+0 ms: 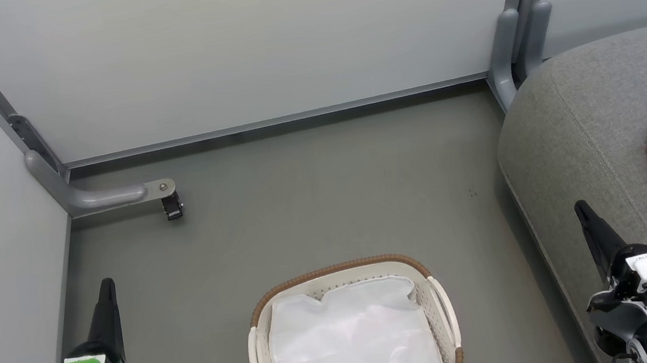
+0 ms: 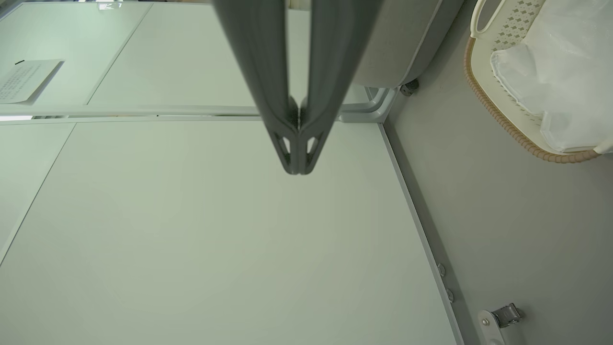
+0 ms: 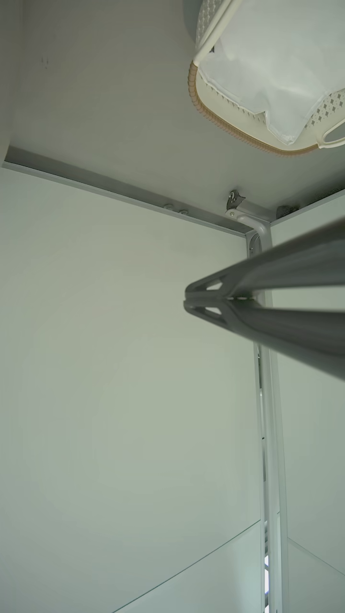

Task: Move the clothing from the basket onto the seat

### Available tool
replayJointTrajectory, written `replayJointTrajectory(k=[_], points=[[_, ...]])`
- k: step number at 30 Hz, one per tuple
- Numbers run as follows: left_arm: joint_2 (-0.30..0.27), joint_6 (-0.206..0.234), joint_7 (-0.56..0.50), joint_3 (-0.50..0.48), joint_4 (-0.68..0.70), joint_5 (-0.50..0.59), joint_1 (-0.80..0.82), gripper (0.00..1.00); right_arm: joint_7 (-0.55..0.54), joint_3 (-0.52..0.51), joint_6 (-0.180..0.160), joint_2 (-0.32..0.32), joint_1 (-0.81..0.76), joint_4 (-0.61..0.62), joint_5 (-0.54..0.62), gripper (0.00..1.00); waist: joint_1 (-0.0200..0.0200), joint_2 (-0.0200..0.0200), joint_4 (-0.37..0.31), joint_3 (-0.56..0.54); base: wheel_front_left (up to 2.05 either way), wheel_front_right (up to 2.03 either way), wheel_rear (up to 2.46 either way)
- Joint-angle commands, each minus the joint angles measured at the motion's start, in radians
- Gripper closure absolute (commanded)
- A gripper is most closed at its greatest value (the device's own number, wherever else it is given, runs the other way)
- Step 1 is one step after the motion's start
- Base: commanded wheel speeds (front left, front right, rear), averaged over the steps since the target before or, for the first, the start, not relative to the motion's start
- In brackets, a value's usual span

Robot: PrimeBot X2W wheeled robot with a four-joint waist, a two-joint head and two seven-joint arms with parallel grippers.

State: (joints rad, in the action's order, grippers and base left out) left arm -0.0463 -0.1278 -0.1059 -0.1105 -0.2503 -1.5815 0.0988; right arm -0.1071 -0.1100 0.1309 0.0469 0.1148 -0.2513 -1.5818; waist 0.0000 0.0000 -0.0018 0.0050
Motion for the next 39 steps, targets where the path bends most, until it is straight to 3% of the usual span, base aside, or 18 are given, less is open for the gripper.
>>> replayJointTrajectory(k=[1,39], points=[[-0.007,-0.005,-0.008,-0.005,0.006,-0.022,0.017,1.0,-0.006,-0.005,0.0,0.006,-0.01,0.008,-0.02,1.0,0.0,0.0,0.001,-0.001,0.0,0.0,0.0],[-0.007,-0.005,-0.012,-0.005,0.007,-0.033,0.015,1.0,-0.01,-0.006,0.0,0.006,-0.013,0.01,-0.033,1.0,0.0,0.0,0.002,-0.002,0.0,0.0,0.0]])
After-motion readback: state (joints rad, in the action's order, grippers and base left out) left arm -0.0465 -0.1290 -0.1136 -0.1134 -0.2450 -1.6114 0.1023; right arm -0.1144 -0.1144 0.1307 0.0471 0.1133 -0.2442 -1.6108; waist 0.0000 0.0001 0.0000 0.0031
